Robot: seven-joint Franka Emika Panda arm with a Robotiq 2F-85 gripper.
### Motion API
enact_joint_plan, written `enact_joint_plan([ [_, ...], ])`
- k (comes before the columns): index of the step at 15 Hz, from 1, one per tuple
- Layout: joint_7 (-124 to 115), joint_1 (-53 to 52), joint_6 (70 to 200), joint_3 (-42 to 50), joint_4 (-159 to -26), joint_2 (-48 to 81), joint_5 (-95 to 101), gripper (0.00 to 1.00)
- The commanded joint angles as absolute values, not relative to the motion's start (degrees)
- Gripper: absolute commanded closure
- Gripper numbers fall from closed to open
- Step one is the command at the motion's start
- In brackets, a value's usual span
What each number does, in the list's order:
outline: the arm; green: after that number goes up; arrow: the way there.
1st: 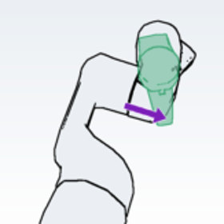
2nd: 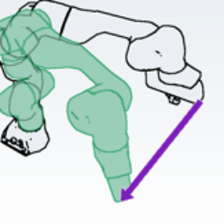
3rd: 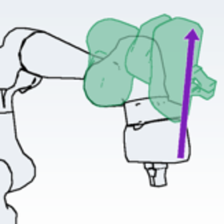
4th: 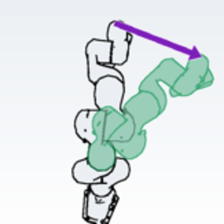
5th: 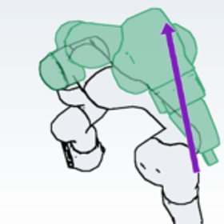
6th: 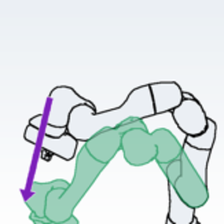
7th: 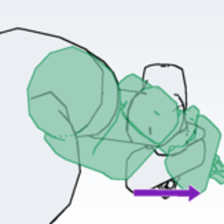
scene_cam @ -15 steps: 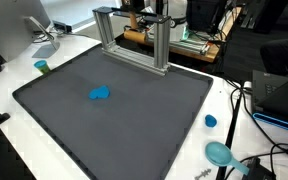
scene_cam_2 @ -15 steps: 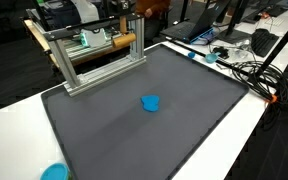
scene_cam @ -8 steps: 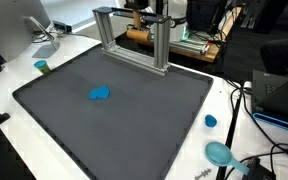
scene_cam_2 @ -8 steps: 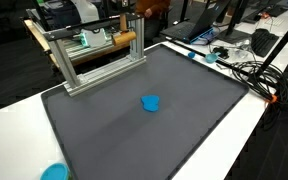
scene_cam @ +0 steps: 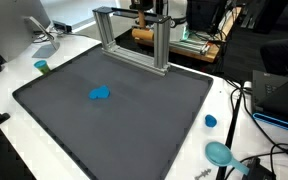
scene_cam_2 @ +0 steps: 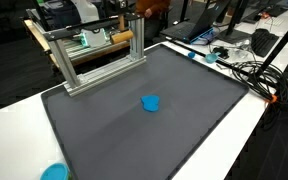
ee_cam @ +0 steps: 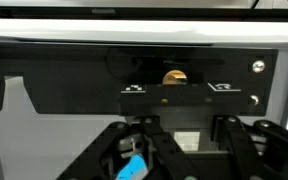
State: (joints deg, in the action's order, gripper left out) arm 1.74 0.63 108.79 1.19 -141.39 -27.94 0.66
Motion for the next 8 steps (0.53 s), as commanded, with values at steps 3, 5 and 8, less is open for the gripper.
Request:
enact_joint_plan([
  [3, 1.8, 0.8, 105.7, 1.5, -142.4, -30.7, 0.3, 0.19],
  [5, 1.5, 1.0, 105.1, 1.6, -142.3, -31.0, 0.3, 0.07],
  [8, 0.5, 1.6, 105.4, 1.9, -141.7, -30.9, 0.1, 0.0],
])
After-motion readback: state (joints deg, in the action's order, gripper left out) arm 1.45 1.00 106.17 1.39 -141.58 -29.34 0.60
